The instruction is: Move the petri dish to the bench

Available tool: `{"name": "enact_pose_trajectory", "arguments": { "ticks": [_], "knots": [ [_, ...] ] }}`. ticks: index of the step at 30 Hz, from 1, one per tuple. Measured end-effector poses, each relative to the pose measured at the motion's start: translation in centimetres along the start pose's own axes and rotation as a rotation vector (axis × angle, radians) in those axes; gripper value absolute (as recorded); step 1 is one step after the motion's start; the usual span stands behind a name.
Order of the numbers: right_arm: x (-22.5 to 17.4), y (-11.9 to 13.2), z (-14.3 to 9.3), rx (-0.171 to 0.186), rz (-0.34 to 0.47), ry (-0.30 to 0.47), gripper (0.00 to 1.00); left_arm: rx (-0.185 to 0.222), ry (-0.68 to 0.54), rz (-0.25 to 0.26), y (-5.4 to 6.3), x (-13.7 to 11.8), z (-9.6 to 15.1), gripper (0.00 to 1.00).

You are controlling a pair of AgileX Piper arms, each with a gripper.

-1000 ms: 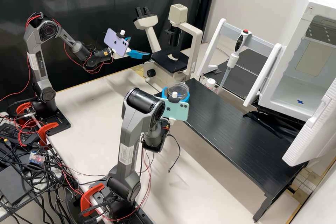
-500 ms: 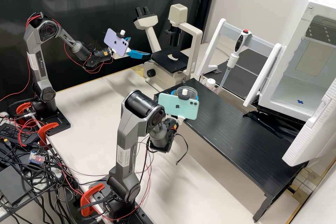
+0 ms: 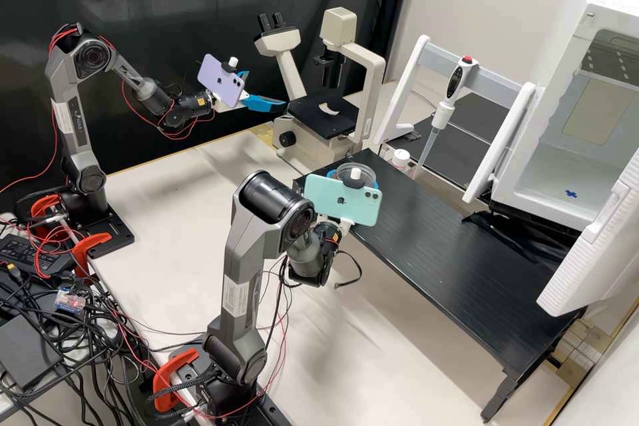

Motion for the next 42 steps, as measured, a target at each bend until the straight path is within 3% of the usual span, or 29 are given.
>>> {"name": "enact_pose_trajectory", "arguments": {
  "ticks": [2, 3, 13, 27, 32, 37, 42],
  "knots": [
    [-0.1, -0.1, 0.0, 0.003, -0.002, 0.002, 0.00, 0.000, 0.000, 0.000, 0.0, 0.0, 0.0, 1.00],
    [-0.1, -0.1, 0.0, 0.004, -0.001, 0.003, 1.00, 0.000, 0.000, 0.000, 0.0, 0.0, 0.0, 1.00],
    [-0.6, -0.6, -0.2, 0.006, -0.019, 0.002, 1.00, 0.000, 0.000, 0.000, 0.0, 0.0, 0.0, 1.00],
    [-2.5, 0.7, -1.9, -0.029, 0.036, 0.036, 1.00, 0.000, 0.000, 0.000, 0.0, 0.0, 0.0, 1.00],
    [-3.8, 2.5, -2.6, -0.056, 0.122, 0.046, 1.00, 0.000, 0.000, 0.000, 0.0, 0.0, 0.0, 1.00],
    [-5.1, 4.8, -3.5, -0.091, 0.285, 0.025, 1.00, 0.000, 0.000, 0.000, 0.0, 0.0, 0.0, 1.00],
    [-6.3, 6.7, -4.0, -0.065, 0.457, -0.028, 1.00, 0.000, 0.000, 0.000, 0.0, 0.0, 0.0, 1.00]
  ]
}}
